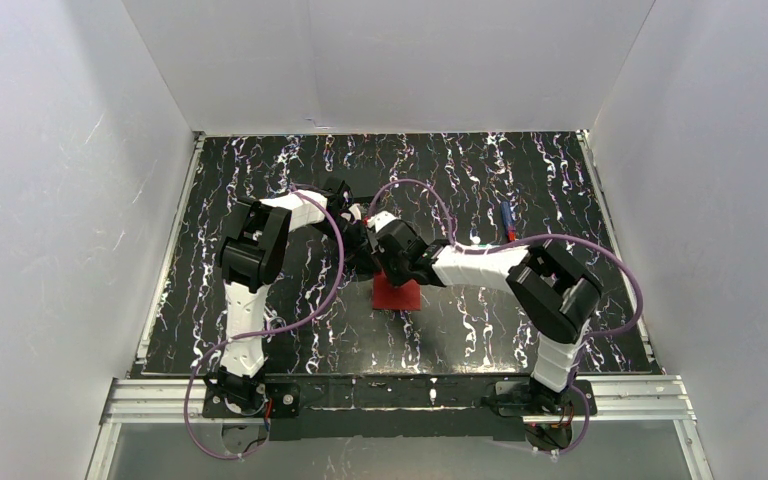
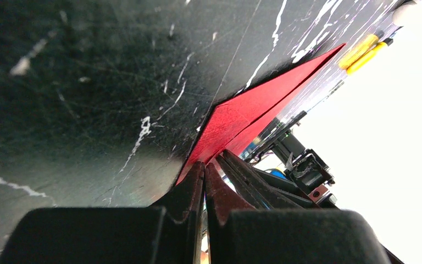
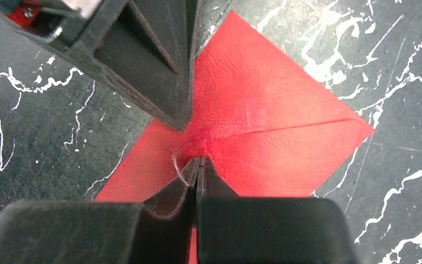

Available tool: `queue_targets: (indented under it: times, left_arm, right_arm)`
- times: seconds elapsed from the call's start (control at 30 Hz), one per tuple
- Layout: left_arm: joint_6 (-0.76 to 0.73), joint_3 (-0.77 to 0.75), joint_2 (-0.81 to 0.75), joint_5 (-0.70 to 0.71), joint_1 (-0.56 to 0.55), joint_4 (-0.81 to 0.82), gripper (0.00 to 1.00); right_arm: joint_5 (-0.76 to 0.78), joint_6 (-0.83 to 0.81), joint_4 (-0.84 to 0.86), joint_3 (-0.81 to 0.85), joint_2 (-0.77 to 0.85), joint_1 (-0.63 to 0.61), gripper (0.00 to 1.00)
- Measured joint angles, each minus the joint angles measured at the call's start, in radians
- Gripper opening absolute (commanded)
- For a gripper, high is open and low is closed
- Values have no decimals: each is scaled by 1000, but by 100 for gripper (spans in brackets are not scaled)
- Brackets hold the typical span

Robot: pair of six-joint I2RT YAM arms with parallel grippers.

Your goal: Place the letter into the envelope and seal it

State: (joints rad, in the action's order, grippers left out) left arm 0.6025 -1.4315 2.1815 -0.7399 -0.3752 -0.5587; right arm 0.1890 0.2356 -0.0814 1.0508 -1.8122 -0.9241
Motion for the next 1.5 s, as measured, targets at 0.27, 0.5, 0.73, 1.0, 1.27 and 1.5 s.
queue_targets:
  times: [0.27,0.5,0.73,1.0,1.27,1.5]
  left_arm:
    - [0,0,2,-4,1,0,0]
    - [0,1,2,-4,2,1,0]
    - [1,2,2,-6,4,2,0]
    - [1,2,5,-15,7,2,0]
    - [-1,2,5,-18,12,4,0]
    - [-20,-9,5,-11,20,-2,14]
  right_arm:
    - [51,-22,-21,42,-32,-28,7]
    - [104,-33,-22,60,-49,-58,13]
    - [139,-37,-3,39,-42,-72,13]
    - [127,-27,63,-60,25,-76,13]
    - [66,-9,-102,-125,138,-84,14]
    - [61,24,-390,-89,212,-64,25]
